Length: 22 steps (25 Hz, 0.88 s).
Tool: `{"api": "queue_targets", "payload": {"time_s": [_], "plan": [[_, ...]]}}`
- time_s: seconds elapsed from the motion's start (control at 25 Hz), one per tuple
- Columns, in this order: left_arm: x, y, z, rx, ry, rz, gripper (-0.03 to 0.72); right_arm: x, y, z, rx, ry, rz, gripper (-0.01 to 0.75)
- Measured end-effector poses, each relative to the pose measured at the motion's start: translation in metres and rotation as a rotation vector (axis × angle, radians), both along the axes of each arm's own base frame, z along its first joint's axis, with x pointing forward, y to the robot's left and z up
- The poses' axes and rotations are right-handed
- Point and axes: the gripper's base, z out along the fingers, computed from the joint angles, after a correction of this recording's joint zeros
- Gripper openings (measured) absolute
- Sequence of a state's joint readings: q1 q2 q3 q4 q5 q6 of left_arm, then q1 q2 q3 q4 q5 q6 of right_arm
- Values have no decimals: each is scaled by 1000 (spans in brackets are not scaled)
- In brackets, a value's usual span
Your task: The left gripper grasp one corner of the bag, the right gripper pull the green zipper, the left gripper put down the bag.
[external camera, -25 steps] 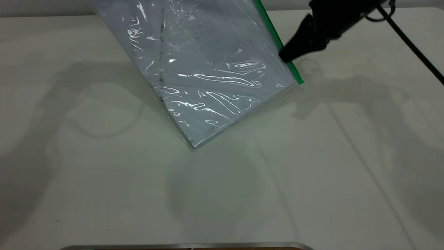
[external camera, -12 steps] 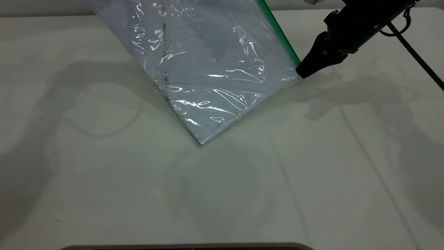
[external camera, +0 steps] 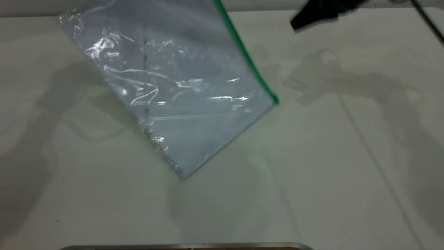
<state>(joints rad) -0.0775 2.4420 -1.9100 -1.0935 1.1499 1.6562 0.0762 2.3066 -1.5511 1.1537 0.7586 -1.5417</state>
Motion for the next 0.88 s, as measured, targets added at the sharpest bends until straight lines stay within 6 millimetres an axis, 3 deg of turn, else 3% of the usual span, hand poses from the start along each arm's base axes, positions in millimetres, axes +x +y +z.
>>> {"api": "queue_targets", "payload": {"time_s": [0.16, 0.36, 0.52, 0.72, 0.8, 0.88], "plan": [[-1, -11, -27, 42, 111, 44, 53, -4, 4, 56, 62, -89, 19, 505], [6, -17, -54, 93, 208, 206, 73, -28, 10, 129, 163, -127, 99, 472], [12, -16, -59, 104, 306, 348, 192, -56, 10, 184, 184, -167, 159, 451], [11, -15, -45, 80, 420, 419, 457, -103, 2, 248, 83, -204, 182, 449], [9, -12, -27, 61, 443, 409, 544, -128, -2, 271, 32, -196, 179, 449], [6, -8, 0, 38, 450, 395, 583, -150, -8, 288, -31, -179, 156, 445]]}}
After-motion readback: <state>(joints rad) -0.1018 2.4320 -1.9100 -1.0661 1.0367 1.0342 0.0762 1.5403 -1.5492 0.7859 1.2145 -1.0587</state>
